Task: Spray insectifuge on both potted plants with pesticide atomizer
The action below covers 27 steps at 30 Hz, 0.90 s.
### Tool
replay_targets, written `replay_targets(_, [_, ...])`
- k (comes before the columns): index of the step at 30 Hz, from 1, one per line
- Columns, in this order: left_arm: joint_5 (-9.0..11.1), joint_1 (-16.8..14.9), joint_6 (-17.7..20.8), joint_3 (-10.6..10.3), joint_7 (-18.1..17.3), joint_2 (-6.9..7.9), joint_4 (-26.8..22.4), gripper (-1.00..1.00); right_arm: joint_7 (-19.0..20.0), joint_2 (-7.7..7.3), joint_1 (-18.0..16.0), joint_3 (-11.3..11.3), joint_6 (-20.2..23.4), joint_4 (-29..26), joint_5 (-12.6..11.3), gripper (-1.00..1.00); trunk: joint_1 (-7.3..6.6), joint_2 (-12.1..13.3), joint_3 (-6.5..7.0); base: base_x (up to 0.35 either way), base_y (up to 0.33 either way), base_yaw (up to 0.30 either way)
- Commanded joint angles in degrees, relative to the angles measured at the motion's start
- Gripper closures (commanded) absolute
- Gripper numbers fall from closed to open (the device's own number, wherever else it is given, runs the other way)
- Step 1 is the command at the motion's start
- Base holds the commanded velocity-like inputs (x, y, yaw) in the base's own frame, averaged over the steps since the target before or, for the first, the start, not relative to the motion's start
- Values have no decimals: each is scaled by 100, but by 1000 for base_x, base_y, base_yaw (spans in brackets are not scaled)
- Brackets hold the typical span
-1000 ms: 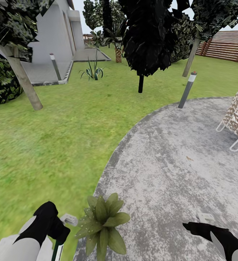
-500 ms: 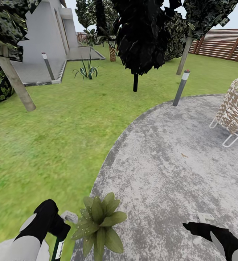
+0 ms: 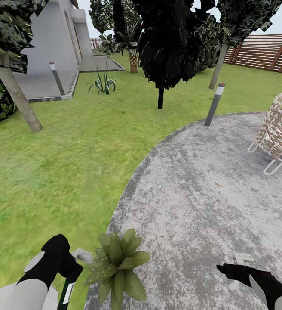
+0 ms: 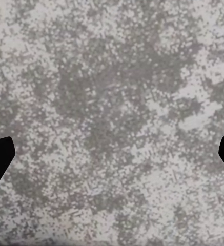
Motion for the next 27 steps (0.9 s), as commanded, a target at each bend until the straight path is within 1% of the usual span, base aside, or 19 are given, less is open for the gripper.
replay_targets(1, [-38, -3, 39, 8, -53, 31, -6, 100, 35, 3, -2, -47, 40, -11, 22, -100, -1, -2, -4, 0, 0, 0])
replay_targets(8, [-39, -2, 48, 5, -38, 200, -5, 100, 35, 3, -3, -46, 41, -11, 22, -100, -1, -2, -4, 0, 0, 0])
replay_targets(15, [-37, -2, 54, 9, -7, 223, -14, 100, 35, 2, -2, -46, 39, -11, 22, -100, -1, -2, -4, 0, 0, 0])
replay_targets(17, [-36, -2, 50, 6, 130, 219, -14, 100, 35, 2, -2, -46, 43, -11, 22, -100, -1, -2, -4, 0, 0, 0])
replay_targets(21, [-36, -2, 56, -14, 720, 155, -12, 100, 35, 3, -3, -46, 42, -11, 22, -100, -1, -2, -4, 0, 0, 0])
replay_targets(23, [-31, -2, 56, -16, 839, 127, -7, 100, 35, 2, -2, -47, 41, -11, 22, -100, -1, -2, -4, 0, 0, 0])
replay_targets(26, [-25, -2, 51, -17, 867, 106, 20, 100, 35, 2, -1, -49, 42, -11, 22, -100, -1, -2, -4, 0, 0, 0])
replay_targets(27, [-25, -2, 50, -17, 866, 78, 76, 100, 35, 1, -1, -47, 41, -11, 22, -100, -1, -2, -4, 0, 0, 0])
